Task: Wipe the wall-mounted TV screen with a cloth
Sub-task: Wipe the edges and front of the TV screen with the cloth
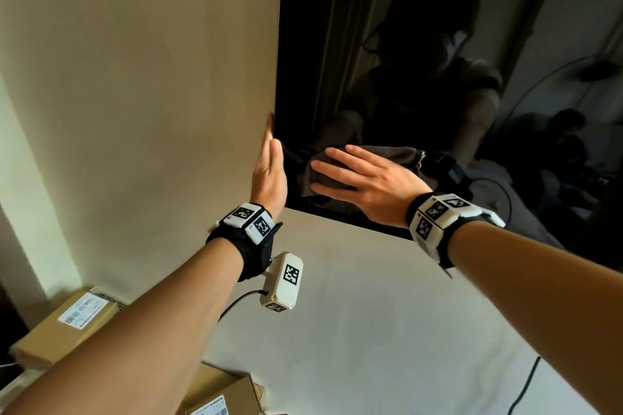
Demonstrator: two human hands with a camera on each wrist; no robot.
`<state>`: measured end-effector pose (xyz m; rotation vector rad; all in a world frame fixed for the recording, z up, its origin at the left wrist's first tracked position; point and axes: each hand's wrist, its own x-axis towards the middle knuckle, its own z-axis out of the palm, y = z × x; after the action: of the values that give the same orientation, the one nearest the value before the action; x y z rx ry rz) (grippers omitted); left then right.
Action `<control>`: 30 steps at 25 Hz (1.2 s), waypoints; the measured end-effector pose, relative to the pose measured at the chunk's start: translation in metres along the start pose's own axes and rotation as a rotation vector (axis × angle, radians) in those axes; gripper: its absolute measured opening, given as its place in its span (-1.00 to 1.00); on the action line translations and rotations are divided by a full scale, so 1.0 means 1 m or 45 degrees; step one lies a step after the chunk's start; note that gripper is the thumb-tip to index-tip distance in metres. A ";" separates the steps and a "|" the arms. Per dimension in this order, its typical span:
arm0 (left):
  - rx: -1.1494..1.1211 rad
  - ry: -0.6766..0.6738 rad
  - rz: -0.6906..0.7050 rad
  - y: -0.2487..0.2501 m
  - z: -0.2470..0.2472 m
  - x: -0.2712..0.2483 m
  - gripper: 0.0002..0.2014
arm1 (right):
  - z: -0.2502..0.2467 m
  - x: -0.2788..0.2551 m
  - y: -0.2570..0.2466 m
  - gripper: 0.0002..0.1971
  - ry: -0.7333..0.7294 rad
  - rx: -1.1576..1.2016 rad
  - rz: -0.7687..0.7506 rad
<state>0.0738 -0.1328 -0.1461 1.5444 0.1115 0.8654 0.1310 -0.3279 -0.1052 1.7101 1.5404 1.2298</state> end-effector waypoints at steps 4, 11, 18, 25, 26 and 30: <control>-0.090 0.212 -0.210 -0.018 0.016 -0.022 -0.49 | -0.007 -0.007 0.014 -0.26 -0.060 -0.028 -0.113; -0.482 0.445 -0.431 -0.034 0.042 -0.029 -0.65 | -0.012 0.005 0.025 -0.32 -0.100 -0.004 -0.236; -0.669 0.533 -0.724 0.003 0.060 -0.055 -0.34 | -0.017 -0.017 0.037 -0.35 -0.138 -0.013 -0.326; -0.875 0.638 -0.890 0.023 0.108 -0.086 -0.44 | -0.031 -0.078 0.050 -0.35 -0.180 -0.005 -0.285; -0.890 0.624 -0.885 0.029 0.119 -0.093 -0.45 | -0.032 -0.078 0.051 -0.33 -0.207 -0.040 -0.291; -0.876 0.605 -0.811 0.030 0.145 -0.110 -0.42 | -0.030 -0.083 0.046 -0.30 -0.196 -0.095 -0.235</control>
<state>0.0662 -0.3170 -0.1562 0.5766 0.5570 0.6355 0.1325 -0.4227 -0.0753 1.5392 1.5035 1.0252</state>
